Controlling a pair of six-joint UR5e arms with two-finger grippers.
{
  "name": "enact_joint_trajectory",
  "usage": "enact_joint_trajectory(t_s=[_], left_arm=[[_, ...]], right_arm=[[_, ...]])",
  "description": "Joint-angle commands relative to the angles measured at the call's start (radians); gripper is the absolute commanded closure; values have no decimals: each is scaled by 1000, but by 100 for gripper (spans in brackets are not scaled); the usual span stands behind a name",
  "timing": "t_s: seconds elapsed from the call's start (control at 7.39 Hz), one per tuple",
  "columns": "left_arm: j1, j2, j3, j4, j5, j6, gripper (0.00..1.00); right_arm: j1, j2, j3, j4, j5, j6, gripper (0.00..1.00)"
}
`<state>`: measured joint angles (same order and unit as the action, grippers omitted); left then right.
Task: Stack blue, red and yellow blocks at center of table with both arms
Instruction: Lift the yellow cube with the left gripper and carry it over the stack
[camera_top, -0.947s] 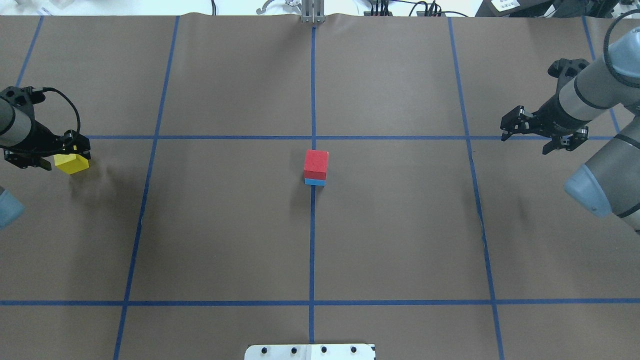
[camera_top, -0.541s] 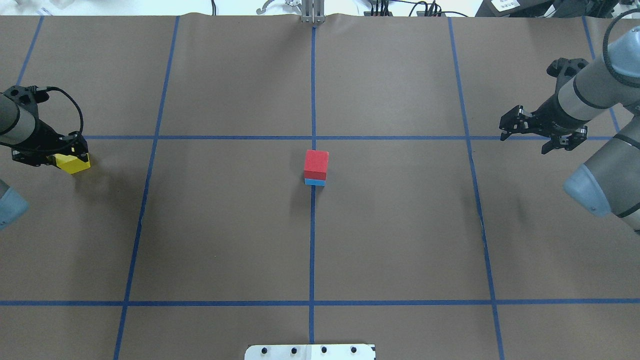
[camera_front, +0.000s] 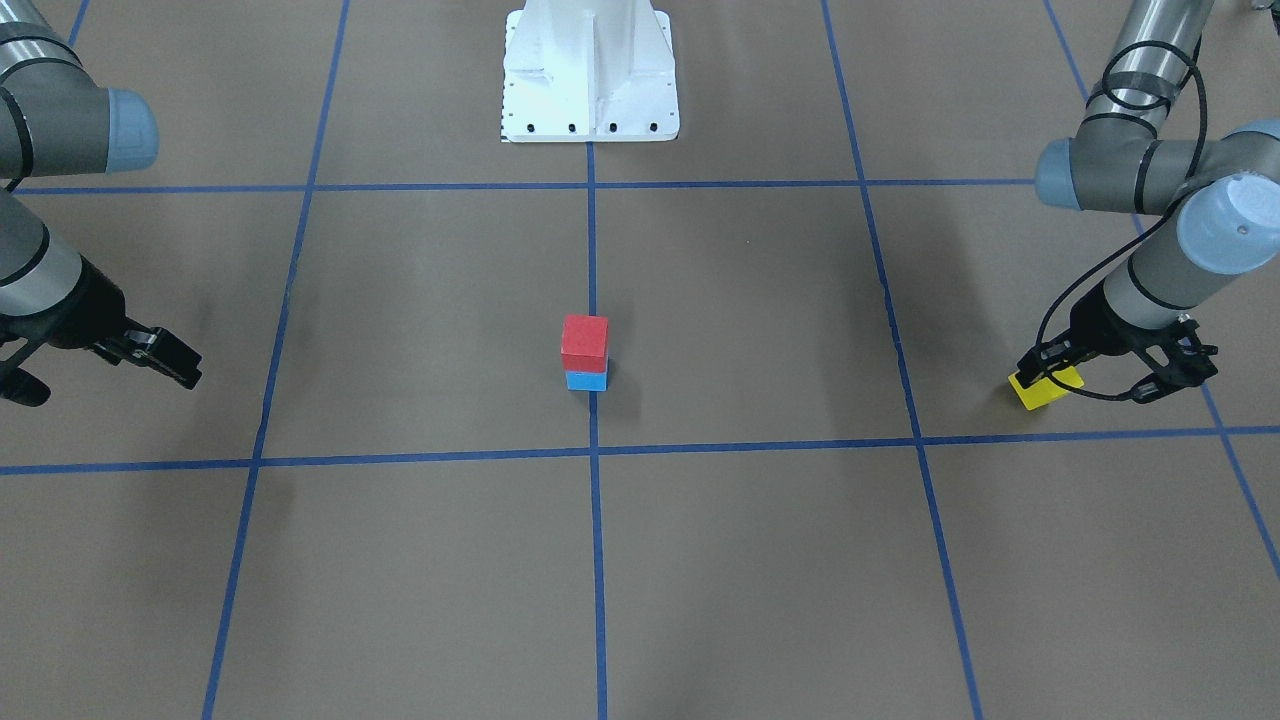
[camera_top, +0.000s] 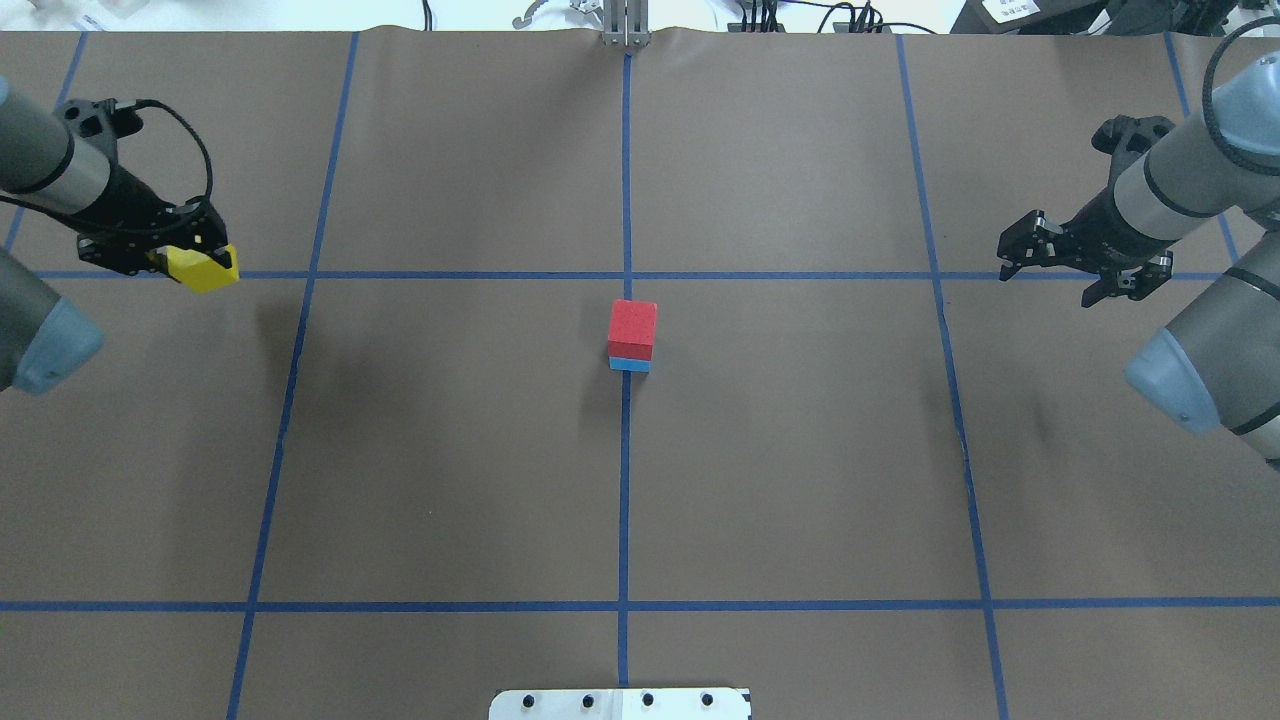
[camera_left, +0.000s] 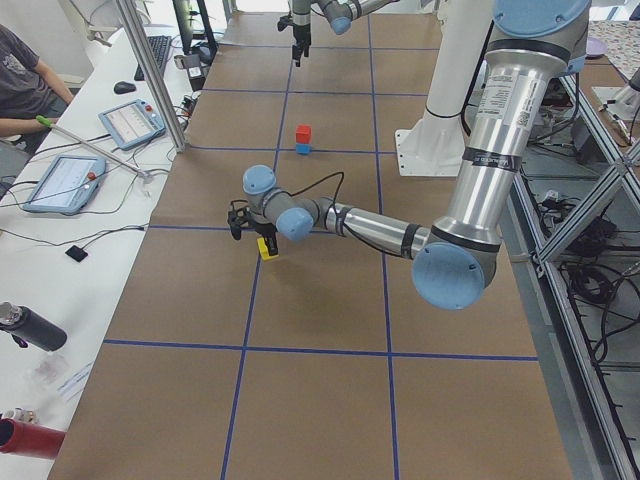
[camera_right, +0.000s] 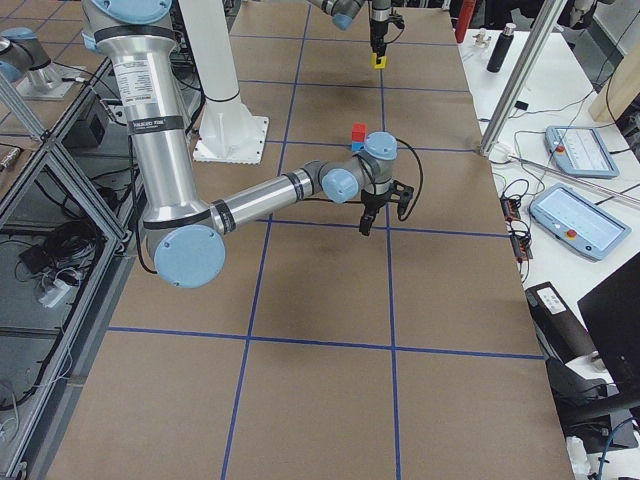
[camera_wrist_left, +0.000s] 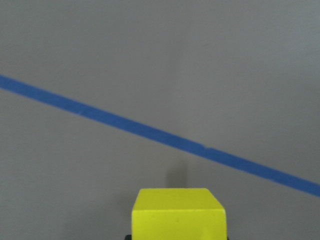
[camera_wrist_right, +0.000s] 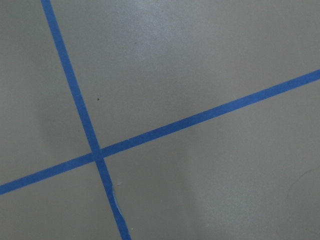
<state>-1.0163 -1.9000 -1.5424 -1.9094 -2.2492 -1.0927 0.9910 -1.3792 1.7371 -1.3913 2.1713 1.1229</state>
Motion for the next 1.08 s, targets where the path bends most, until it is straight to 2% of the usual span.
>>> enact_joint_trajectory(t_s=[0.0,0.14,0.41,0.68,0.81,0.95], left_arm=[[165,-207,-54,192,38,34,100],[239,-290,-51,214,153,36,100],[277,-483,-53,414,166,33,100],[338,-585,-30,475,204,24,100],[356,-629,20,483,214,25,100],[358,-712,128,483,214,27,100]], right_arm=[[0,0,-4,0,1,0,0],[-2,0,-10,2,-1,-2,0],[-6,5,-20,2,-1,-2,0],[-8,5,-17,2,2,-2,0],[-8,3,-17,2,2,-2,0],[-8,2,-14,2,2,-2,0]])
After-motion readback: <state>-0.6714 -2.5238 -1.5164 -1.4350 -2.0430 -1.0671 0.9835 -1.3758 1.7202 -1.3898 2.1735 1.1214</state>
